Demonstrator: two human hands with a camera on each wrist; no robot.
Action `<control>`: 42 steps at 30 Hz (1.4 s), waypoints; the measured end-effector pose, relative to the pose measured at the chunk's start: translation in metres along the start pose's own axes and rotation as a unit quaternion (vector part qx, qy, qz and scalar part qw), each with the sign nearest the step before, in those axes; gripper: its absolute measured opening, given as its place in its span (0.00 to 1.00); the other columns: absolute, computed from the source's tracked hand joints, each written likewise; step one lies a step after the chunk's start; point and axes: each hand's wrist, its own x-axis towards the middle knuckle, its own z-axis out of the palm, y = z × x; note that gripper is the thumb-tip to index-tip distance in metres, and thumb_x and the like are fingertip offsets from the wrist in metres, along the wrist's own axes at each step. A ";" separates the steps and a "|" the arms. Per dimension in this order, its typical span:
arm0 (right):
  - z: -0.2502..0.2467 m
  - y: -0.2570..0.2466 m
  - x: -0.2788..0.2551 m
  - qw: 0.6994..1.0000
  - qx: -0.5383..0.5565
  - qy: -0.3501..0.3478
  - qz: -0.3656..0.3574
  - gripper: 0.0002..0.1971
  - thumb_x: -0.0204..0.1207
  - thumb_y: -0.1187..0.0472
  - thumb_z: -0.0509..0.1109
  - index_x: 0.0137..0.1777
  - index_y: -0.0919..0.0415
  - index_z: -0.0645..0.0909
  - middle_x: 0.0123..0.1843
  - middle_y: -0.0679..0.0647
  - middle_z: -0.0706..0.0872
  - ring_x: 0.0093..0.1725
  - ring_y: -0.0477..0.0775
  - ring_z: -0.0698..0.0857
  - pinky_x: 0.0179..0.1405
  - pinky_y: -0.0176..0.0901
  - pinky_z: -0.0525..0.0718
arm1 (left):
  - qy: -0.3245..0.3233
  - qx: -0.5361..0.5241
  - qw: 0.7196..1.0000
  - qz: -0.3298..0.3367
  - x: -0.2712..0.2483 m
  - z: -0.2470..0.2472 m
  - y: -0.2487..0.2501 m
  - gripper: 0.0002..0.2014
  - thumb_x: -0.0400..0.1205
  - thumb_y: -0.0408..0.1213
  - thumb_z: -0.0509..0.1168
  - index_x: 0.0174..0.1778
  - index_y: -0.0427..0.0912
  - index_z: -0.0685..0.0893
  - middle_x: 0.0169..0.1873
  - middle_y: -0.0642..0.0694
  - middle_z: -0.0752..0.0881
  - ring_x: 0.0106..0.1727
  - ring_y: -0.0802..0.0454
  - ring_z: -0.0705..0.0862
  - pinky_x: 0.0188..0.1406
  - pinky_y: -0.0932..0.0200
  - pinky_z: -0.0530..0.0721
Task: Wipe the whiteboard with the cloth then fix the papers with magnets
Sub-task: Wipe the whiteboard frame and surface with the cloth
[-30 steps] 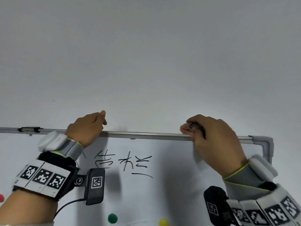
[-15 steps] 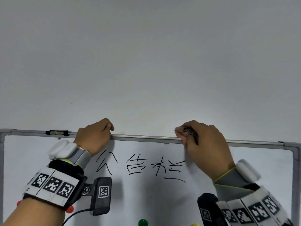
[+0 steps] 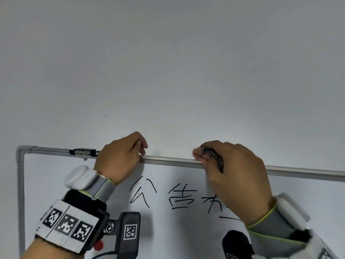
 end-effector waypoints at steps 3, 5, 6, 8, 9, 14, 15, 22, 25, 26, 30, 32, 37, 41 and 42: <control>0.012 -0.009 0.004 1.000 -0.005 0.010 0.002 0.12 0.76 0.56 0.66 0.53 0.42 0.88 0.45 0.41 0.92 0.46 0.52 0.86 0.45 0.45 0.82 | -0.008 0.013 1.000 0.011 0.010 -0.007 -0.011 0.12 0.86 0.39 0.53 0.48 0.58 0.80 0.40 0.66 0.91 0.40 0.58 0.85 0.43 0.54 0.80; 0.017 -0.015 0.007 0.999 -0.001 0.022 0.029 0.12 0.75 0.59 0.68 0.51 0.43 0.89 0.46 0.41 0.92 0.47 0.52 0.86 0.44 0.41 0.77 | -0.013 0.008 1.000 0.027 0.014 -0.007 -0.021 0.12 0.85 0.39 0.53 0.48 0.58 0.80 0.38 0.65 0.91 0.42 0.56 0.86 0.44 0.54 0.82; 0.016 -0.015 0.007 0.999 0.000 0.023 0.041 0.12 0.75 0.61 0.69 0.50 0.43 0.89 0.46 0.42 0.93 0.47 0.53 0.86 0.45 0.41 0.76 | -0.013 0.012 0.999 0.035 0.016 -0.006 -0.021 0.12 0.85 0.39 0.53 0.47 0.58 0.81 0.37 0.65 0.90 0.42 0.55 0.86 0.44 0.53 0.82; 0.025 -0.025 0.009 0.998 -0.030 0.033 0.053 0.13 0.74 0.63 0.69 0.50 0.45 0.90 0.46 0.45 0.93 0.48 0.56 0.87 0.46 0.44 0.81 | -0.023 0.009 0.998 0.055 0.020 -0.008 -0.027 0.12 0.85 0.39 0.53 0.47 0.58 0.81 0.36 0.64 0.90 0.42 0.53 0.86 0.45 0.52 0.83; 0.029 -0.033 0.008 0.997 -0.046 0.037 0.055 0.13 0.74 0.63 0.68 0.50 0.45 0.90 0.46 0.46 0.93 0.48 0.58 0.87 0.48 0.48 0.83 | -0.030 0.001 0.998 0.063 0.022 -0.008 -0.031 0.12 0.85 0.39 0.53 0.47 0.58 0.81 0.36 0.63 0.90 0.42 0.52 0.86 0.45 0.52 0.84; 0.050 -0.063 0.012 0.998 -0.041 0.013 0.055 0.13 0.74 0.62 0.65 0.50 0.46 0.89 0.46 0.45 0.92 0.49 0.56 0.86 0.49 0.49 0.84 | -0.025 -0.030 0.996 0.082 0.028 -0.007 -0.039 0.09 0.84 0.40 0.56 0.45 0.57 0.80 0.33 0.60 0.90 0.39 0.49 0.87 0.47 0.48 0.86; 0.053 -0.066 0.013 0.998 -0.032 0.009 0.051 0.13 0.74 0.61 0.64 0.50 0.46 0.89 0.46 0.45 0.92 0.49 0.56 0.86 0.50 0.51 0.85 | -0.022 -0.028 0.996 0.082 0.027 -0.008 -0.039 0.08 0.83 0.41 0.57 0.45 0.57 0.80 0.32 0.60 0.90 0.40 0.48 0.87 0.47 0.48 0.86; 0.043 -0.077 0.008 0.997 -0.001 0.016 0.079 0.09 0.72 0.61 0.64 0.43 0.49 0.85 0.40 0.38 0.89 0.50 0.55 0.85 0.51 0.53 0.84 | 0.007 -0.036 0.997 0.066 0.009 -0.021 -0.037 0.07 0.84 0.41 0.58 0.47 0.56 0.80 0.31 0.61 0.90 0.38 0.51 0.85 0.38 0.55 0.80; 0.030 -0.075 0.002 0.992 -0.014 0.046 0.120 0.09 0.70 0.58 0.63 0.41 0.50 0.85 0.43 0.46 0.91 0.50 0.56 0.86 0.50 0.51 0.84 | 0.007 -0.042 0.996 0.075 -0.001 -0.032 -0.039 0.06 0.84 0.41 0.58 0.48 0.55 0.80 0.33 0.61 0.91 0.35 0.54 0.84 0.39 0.55 0.81; 0.028 -0.078 -0.001 0.989 -0.028 0.053 0.132 0.10 0.70 0.57 0.62 0.40 0.49 0.86 0.44 0.47 0.91 0.50 0.55 0.86 0.48 0.50 0.83 | 0.010 -0.047 0.996 0.082 -0.005 -0.038 -0.042 0.06 0.85 0.41 0.58 0.49 0.55 0.79 0.33 0.61 0.91 0.34 0.54 0.84 0.39 0.54 0.82; 0.030 -0.107 -0.014 0.989 -0.065 0.059 0.119 0.11 0.73 0.59 0.65 0.40 0.44 0.87 0.43 0.45 0.90 0.47 0.51 0.85 0.39 0.43 0.71 | 0.003 -0.070 0.991 0.112 -0.020 -0.052 -0.049 0.07 0.88 0.41 0.54 0.52 0.56 0.77 0.34 0.59 0.91 0.34 0.51 0.86 0.41 0.50 0.86; 0.039 -0.129 -0.015 0.994 -0.043 0.046 0.090 0.12 0.74 0.60 0.66 0.44 0.41 0.88 0.45 0.42 0.91 0.48 0.48 0.85 0.42 0.43 0.76 | -0.025 -0.132 0.985 0.112 -0.020 -0.062 -0.052 0.09 0.89 0.41 0.51 0.54 0.55 0.77 0.37 0.55 0.91 0.35 0.50 0.90 0.40 0.53 0.85; 0.063 -0.159 -0.017 1.000 0.019 -0.004 0.007 0.15 0.76 0.60 0.67 0.57 0.44 0.89 0.51 0.40 0.92 0.54 0.46 0.88 0.54 0.48 0.86 | -0.072 -0.229 0.966 0.097 -0.019 -0.085 -0.065 0.14 0.91 0.45 0.47 0.57 0.50 0.78 0.45 0.48 0.89 0.39 0.59 0.92 0.32 0.66 0.80; 0.049 -0.142 -0.016 0.999 -0.009 0.018 0.049 0.14 0.74 0.64 0.69 0.53 0.47 0.90 0.51 0.43 0.94 0.56 0.54 0.89 0.58 0.55 0.85 | -0.086 -0.131 0.982 0.104 -0.017 -0.106 -0.094 0.12 0.90 0.43 0.50 0.53 0.52 0.80 0.43 0.52 0.90 0.44 0.52 0.91 0.49 0.48 0.88; 0.048 -0.140 -0.016 0.997 -0.032 0.032 0.060 0.14 0.73 0.64 0.69 0.52 0.47 0.90 0.50 0.44 0.94 0.56 0.58 0.88 0.58 0.56 0.85 | -0.089 -0.132 0.983 0.096 -0.017 -0.107 -0.098 0.12 0.90 0.40 0.51 0.52 0.51 0.81 0.43 0.53 0.90 0.45 0.51 0.91 0.51 0.46 0.88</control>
